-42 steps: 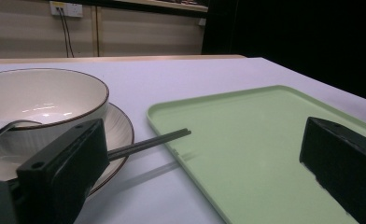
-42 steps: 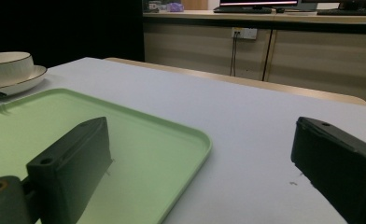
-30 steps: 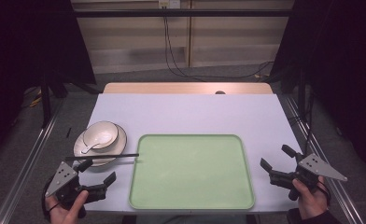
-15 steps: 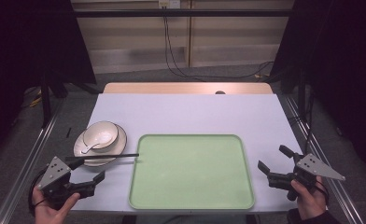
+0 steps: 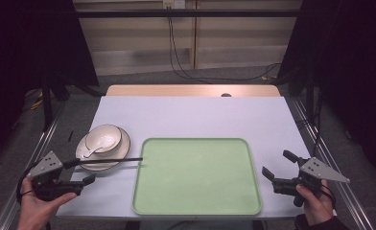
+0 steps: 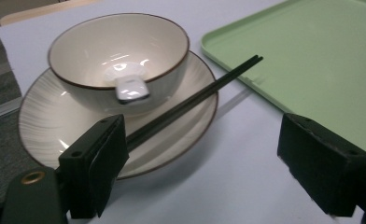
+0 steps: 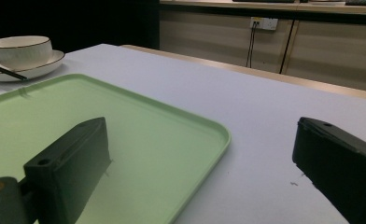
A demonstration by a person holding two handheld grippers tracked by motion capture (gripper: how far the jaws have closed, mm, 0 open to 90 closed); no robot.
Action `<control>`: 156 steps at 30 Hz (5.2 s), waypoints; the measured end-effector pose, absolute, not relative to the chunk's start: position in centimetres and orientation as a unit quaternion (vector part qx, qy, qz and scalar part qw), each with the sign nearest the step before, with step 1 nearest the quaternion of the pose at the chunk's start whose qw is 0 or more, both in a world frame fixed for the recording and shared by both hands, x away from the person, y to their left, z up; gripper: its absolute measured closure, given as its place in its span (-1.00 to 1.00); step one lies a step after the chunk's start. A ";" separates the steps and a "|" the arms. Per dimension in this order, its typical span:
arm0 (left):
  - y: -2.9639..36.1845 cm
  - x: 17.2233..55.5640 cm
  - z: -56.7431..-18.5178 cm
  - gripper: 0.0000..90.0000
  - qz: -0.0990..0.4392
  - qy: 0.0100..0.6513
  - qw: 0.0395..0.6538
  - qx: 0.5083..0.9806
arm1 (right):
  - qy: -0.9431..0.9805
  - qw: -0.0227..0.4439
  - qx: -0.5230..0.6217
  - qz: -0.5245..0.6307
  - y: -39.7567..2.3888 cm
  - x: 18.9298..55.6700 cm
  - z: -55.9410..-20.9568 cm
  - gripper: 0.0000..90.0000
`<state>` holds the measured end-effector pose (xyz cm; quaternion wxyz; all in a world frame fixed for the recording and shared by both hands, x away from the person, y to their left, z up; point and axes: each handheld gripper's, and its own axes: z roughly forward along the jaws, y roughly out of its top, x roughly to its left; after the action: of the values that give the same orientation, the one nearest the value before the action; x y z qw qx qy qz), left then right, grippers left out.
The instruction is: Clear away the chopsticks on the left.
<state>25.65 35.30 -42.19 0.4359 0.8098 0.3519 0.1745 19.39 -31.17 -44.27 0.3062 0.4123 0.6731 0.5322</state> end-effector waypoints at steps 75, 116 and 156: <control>33.7 32.1 -44.1 0.90 0.125 0.176 0.320 0.922 | 0.681 0.286 0.413 0.532 -31.0 19.5 -44.5 -0.91; 31.2 27.1 -40.6 0.91 0.054 0.368 0.420 0.828 | 0.677 0.276 0.407 0.548 -30.9 19.5 -44.3 -0.91; 20.3 25.8 -43.7 0.92 0.095 0.574 0.357 0.731 | 0.681 0.280 0.402 0.545 -30.8 19.4 -44.3 -0.91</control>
<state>25.83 20.26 -43.75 0.3566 0.7308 0.5743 0.0948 19.44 -30.79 -44.31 0.2797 0.4017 0.6808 0.5449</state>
